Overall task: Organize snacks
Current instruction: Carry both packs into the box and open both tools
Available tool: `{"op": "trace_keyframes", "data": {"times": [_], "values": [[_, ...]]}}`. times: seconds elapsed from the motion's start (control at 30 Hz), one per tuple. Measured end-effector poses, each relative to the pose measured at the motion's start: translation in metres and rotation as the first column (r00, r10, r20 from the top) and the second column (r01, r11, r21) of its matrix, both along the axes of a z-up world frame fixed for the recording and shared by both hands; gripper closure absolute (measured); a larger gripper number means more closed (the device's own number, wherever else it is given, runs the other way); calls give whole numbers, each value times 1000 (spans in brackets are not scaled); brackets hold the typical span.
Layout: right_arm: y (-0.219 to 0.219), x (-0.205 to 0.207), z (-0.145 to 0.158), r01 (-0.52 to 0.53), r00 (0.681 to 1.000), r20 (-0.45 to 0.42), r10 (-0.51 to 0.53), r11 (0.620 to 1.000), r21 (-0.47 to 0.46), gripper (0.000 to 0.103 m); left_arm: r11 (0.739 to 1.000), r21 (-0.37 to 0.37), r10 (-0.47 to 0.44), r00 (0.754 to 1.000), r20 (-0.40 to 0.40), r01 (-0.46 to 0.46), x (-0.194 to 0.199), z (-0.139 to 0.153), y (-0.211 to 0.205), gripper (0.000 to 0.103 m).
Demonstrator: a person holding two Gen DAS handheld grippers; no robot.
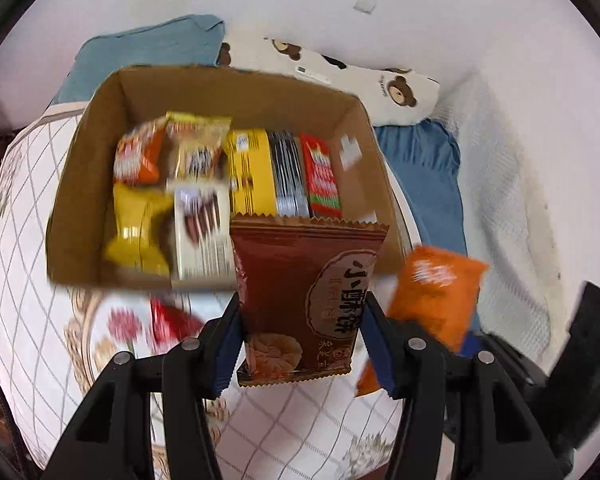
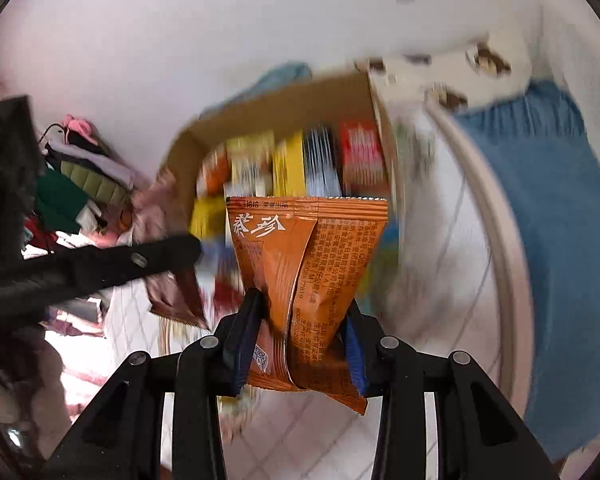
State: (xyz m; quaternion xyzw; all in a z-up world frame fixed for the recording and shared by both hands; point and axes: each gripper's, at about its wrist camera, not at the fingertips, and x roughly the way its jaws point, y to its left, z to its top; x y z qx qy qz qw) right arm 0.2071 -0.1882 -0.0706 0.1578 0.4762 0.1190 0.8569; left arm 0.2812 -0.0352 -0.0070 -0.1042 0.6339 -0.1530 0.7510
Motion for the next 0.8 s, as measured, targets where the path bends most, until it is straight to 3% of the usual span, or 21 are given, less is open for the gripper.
{"op": "trace_keyframes", "data": {"times": [0.17,0.3,0.57,0.63,0.67,0.7,0.73,0.8], "values": [[4,69,16,0,1000,9,0,998,-62,62,1000,25,21,995,-95,-18,65,-35,5,50],[5,109,4,3,999,-37,-6,997,-79,62,999,23,35,982,-185,-32,99,-64,6,50],[3,125,-24,-10,991,-133,3,999,-50,61,999,-20,37,941,-336,-47,116,-100,8,50],[2,127,-32,-1,984,-176,-3,1000,-26,53,999,-22,37,930,-365,-48,115,-107,8,43],[1,129,-34,4,981,-193,-9,1000,-28,34,999,-6,35,927,-373,-40,114,-109,8,27],[0,130,-36,9,980,-201,-15,999,-31,12,999,5,34,927,-373,-35,114,-111,8,19],[0,129,-37,5,979,-202,-11,1000,-29,7,1000,12,30,929,-369,-28,114,-112,8,12],[-1,130,-38,7,977,-213,-18,999,-52,7,999,37,28,932,-362,-16,114,-112,8,12]]}}
